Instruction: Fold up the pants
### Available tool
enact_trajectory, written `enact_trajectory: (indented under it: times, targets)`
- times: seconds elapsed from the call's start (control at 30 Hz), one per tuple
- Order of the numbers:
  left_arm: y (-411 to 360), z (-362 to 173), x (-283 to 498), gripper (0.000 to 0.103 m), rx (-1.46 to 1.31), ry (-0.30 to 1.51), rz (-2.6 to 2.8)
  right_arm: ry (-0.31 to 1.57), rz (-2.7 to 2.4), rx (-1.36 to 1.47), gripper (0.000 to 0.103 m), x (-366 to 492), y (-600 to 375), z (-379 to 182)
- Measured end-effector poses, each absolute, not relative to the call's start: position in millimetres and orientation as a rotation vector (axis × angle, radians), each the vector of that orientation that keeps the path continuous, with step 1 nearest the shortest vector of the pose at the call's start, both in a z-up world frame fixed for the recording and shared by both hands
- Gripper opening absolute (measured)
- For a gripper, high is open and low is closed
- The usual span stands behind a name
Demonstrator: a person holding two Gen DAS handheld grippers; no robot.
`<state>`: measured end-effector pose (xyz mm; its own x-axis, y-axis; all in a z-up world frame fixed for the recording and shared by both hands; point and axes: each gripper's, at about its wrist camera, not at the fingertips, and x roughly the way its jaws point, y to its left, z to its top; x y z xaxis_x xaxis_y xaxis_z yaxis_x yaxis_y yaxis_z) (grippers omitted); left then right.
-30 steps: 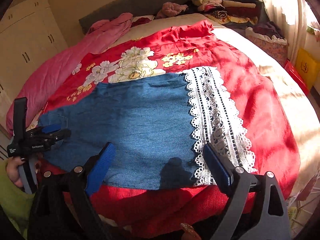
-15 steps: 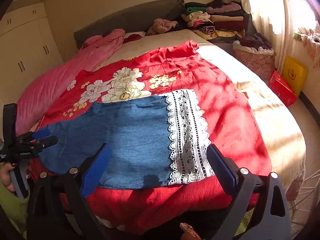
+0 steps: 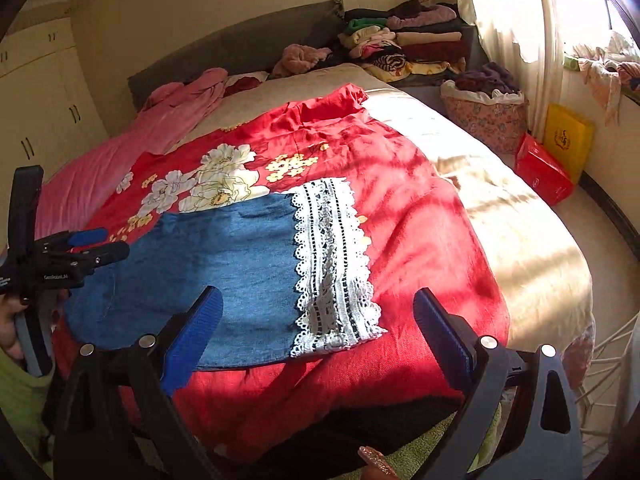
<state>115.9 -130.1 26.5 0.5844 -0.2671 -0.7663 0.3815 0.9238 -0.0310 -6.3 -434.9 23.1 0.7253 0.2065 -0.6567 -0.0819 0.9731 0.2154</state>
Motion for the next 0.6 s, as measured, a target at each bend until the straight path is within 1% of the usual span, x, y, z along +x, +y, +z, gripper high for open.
enact_trajectory:
  times: [0.6]
  targets:
    - [-208.2,5.9,185.8,0.093,0.314,0.898,-0.531,0.817,0.185,0.217,0.095,12.9,-425.5,-11.2]
